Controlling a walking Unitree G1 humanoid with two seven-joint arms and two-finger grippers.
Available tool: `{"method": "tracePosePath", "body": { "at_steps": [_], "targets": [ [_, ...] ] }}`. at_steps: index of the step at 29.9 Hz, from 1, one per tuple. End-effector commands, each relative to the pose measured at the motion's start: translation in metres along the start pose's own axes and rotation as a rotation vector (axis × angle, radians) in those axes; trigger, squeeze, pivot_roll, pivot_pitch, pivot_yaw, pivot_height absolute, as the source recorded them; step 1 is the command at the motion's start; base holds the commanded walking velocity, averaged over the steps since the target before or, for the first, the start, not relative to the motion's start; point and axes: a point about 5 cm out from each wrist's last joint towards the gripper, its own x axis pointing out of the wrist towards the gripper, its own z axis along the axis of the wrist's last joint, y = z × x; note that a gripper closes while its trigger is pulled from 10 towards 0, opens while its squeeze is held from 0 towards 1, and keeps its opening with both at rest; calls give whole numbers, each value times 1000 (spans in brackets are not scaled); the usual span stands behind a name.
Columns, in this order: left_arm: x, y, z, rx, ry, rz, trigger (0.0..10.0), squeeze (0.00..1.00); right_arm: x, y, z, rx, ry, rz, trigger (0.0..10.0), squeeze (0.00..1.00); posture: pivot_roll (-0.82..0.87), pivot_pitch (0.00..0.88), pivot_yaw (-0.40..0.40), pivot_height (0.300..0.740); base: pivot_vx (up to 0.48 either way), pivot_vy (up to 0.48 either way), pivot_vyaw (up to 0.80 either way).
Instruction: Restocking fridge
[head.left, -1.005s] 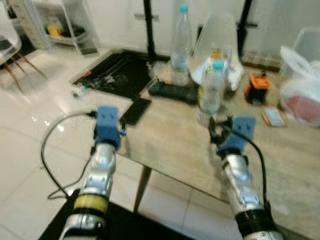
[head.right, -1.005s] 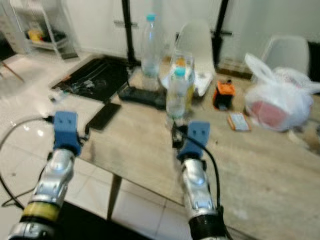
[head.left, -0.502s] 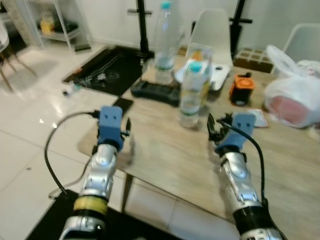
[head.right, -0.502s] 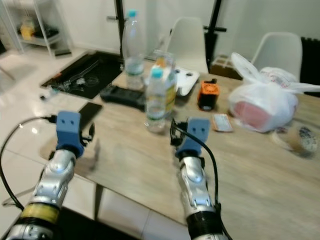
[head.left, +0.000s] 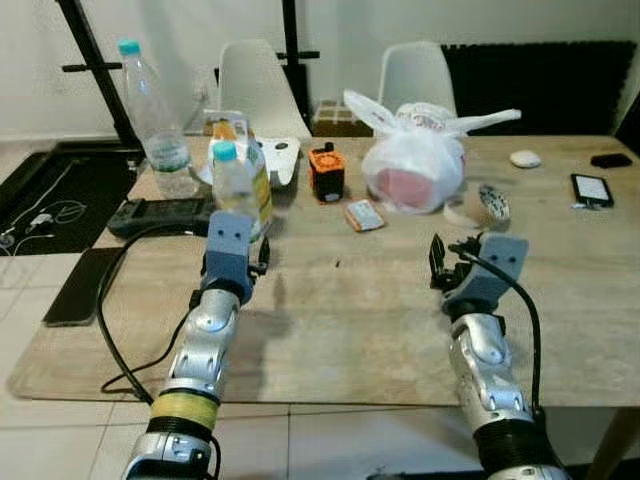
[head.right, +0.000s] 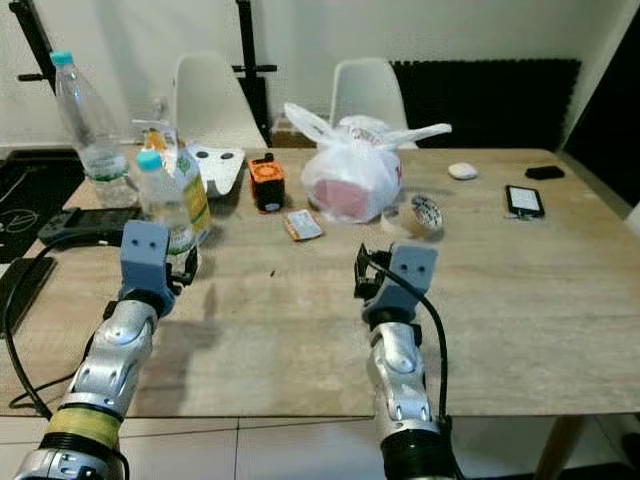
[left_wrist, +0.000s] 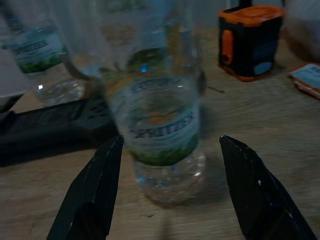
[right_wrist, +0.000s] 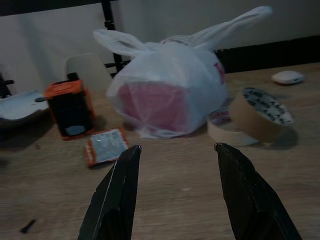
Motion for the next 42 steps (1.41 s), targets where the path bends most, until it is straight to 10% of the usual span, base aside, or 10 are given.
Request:
{"method": "tracePosePath", "body": {
  "at_steps": [1,22,42],
  "targets": [
    [0,9,-3,16,18,62,10000,0,1,3,0,-4,7,11,10000,0,43,0,-1,740,0,0,0],
    [3,31,6,33,-21,179,10000,0,1,3,3,-24,-6,16,10000,0,40,0,-1,740,0,0,0],
    [5,46,85,-71,-212,-145,10000,0,6,11,45,-137,-151,100,10000,0,16,0,-34,740,0,0,0]
  ]
}}
